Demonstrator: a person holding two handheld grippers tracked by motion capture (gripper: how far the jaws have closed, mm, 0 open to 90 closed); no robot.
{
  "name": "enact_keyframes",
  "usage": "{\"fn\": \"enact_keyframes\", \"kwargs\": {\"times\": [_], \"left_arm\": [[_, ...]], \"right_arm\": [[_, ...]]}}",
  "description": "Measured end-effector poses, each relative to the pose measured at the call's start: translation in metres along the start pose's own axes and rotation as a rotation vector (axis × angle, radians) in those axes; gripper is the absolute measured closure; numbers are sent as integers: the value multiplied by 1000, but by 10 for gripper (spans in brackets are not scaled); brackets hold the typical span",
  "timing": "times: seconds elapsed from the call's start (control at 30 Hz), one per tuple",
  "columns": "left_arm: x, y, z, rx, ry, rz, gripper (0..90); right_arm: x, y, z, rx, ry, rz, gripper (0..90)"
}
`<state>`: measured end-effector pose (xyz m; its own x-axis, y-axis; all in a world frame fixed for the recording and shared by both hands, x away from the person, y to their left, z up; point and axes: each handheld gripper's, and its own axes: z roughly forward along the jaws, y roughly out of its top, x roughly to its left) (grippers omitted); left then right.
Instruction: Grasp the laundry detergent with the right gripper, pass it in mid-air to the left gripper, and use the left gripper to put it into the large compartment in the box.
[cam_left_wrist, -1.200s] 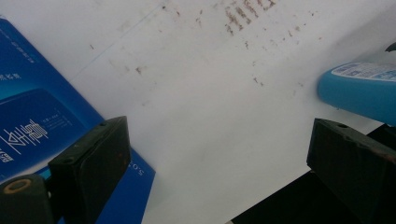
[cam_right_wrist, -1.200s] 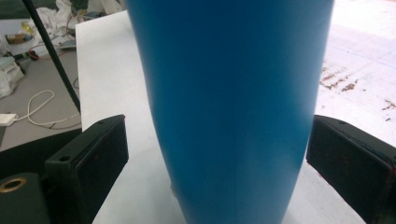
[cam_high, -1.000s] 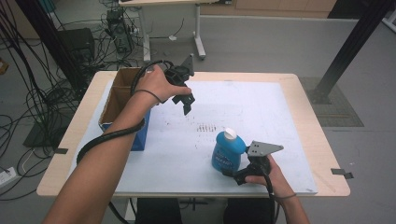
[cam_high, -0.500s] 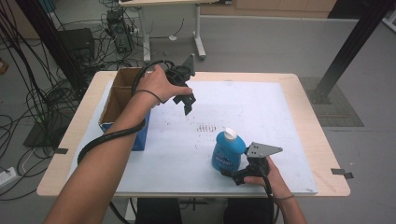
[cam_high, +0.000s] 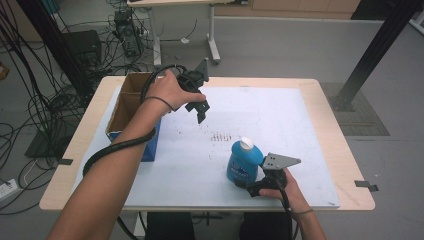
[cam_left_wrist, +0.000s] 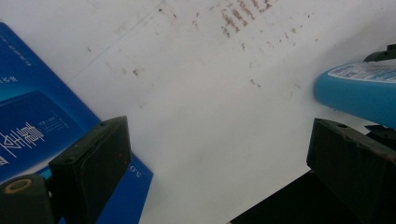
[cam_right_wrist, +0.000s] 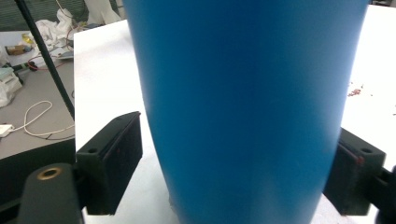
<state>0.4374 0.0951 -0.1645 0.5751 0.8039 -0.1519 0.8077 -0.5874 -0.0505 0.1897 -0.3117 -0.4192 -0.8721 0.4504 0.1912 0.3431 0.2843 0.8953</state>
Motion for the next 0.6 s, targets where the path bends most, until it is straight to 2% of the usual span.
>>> {"fn": "enact_keyframes", "kwargs": {"times": [0.3,0.6], "left_arm": [[0,0,1,0,-1,0,70],[-1,1,2,1,-2,2,70]], "right_arm": [[1,-1,0,-8,1,-10,241],[3,-3,0,-16,-20,-17,315]]}}
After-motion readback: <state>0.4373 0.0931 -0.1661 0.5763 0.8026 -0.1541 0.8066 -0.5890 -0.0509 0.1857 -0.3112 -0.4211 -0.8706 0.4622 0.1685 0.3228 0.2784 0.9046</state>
